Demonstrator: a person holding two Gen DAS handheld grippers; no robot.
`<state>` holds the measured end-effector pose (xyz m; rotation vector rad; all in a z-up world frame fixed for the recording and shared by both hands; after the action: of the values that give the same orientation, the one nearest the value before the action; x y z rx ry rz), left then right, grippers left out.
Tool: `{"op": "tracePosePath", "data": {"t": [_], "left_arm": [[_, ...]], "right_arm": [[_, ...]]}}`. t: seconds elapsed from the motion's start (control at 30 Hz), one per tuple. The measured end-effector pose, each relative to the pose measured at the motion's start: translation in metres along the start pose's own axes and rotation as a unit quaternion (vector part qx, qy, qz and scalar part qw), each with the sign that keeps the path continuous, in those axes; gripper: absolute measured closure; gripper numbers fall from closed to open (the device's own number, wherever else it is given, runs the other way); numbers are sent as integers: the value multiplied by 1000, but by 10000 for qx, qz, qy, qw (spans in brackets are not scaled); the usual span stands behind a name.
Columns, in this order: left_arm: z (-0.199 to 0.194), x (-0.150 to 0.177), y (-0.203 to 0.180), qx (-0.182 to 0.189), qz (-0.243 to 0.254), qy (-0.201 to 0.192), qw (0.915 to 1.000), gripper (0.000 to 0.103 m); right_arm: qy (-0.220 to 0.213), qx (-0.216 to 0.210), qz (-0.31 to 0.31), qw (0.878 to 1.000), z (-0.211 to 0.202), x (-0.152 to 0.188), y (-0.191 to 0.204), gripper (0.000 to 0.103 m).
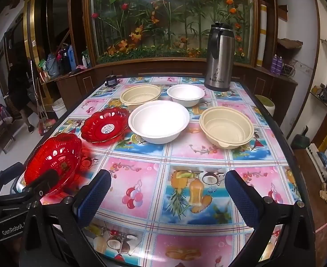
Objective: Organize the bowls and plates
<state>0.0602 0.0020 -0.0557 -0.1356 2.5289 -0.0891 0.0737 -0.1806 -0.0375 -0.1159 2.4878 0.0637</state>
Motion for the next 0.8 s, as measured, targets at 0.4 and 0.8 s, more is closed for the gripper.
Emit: {"op": "tracePosePath", "data": {"t": [0.4, 0.8], "left_arm": [[2, 1, 3, -66, -36, -16, 10000, 0], [1, 1, 4, -48, -39, -3, 10000, 0]], "right_arm": [[67, -41, 41, 10000, 11, -2, 6, 0], [62, -57, 48, 10000, 8, -2, 4, 0]]}}
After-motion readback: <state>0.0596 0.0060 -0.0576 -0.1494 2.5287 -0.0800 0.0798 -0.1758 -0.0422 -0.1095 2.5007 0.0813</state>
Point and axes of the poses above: each gripper's, at about its wrist camera, not at the fingertips, and z roughly the way its jaws point, y to its left, x to its underside, the point moved 8 cm from there along z, roughly the way its jaws point, and after that the axes turned 12 degrees about y, right-handed, at the moved point
